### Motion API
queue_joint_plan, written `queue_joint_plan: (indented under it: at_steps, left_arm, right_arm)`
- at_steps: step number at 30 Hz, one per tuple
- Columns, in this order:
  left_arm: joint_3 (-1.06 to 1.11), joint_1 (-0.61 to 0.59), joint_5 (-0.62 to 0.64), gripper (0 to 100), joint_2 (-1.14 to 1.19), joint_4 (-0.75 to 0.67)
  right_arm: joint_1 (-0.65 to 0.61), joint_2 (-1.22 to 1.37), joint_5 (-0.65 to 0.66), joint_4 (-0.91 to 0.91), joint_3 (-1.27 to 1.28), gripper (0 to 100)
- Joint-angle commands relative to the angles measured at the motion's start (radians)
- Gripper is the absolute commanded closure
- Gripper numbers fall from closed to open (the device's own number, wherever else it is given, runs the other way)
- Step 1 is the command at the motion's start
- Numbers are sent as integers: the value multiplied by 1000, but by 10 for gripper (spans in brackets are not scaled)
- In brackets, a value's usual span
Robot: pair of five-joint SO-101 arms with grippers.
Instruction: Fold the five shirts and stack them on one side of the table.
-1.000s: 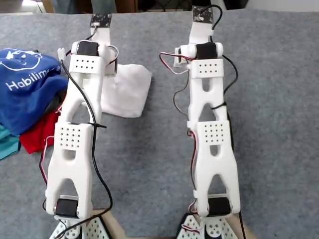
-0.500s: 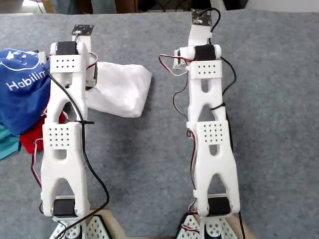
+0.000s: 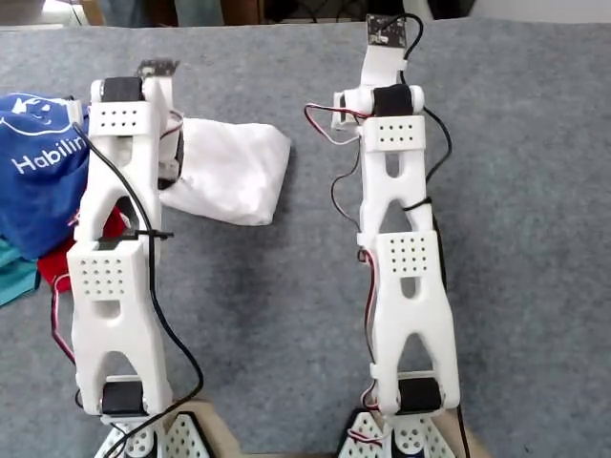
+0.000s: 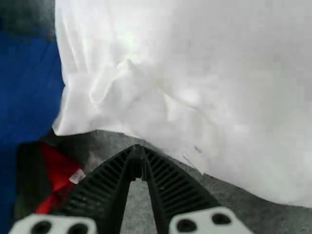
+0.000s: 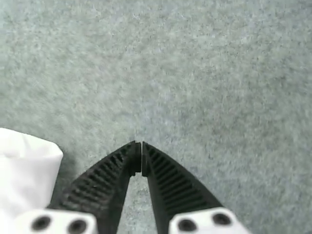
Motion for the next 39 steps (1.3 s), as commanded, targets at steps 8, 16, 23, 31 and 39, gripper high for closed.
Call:
queue_joint_plan:
  at_steps: [8, 16, 23, 31, 39]
  left_arm:
    - [-1, -42, 127, 971, -276, -107]
    - [-68, 13, 184, 971, -250, -288]
    - [70, -24, 183, 971, 17, -319]
    - [-35, -119, 129, 971, 40, -106]
    - [-74, -88, 121, 971, 66, -83]
  right_arm:
    - [-144, -157, 104, 52, -58, 983]
    - [-193, -114, 94, -38, -54, 983]
    - [-216, -62, 94, -69, -56, 983]
    - [-207, -62, 95, -72, -54, 983]
    - [-285, -64, 95, -64, -53, 983]
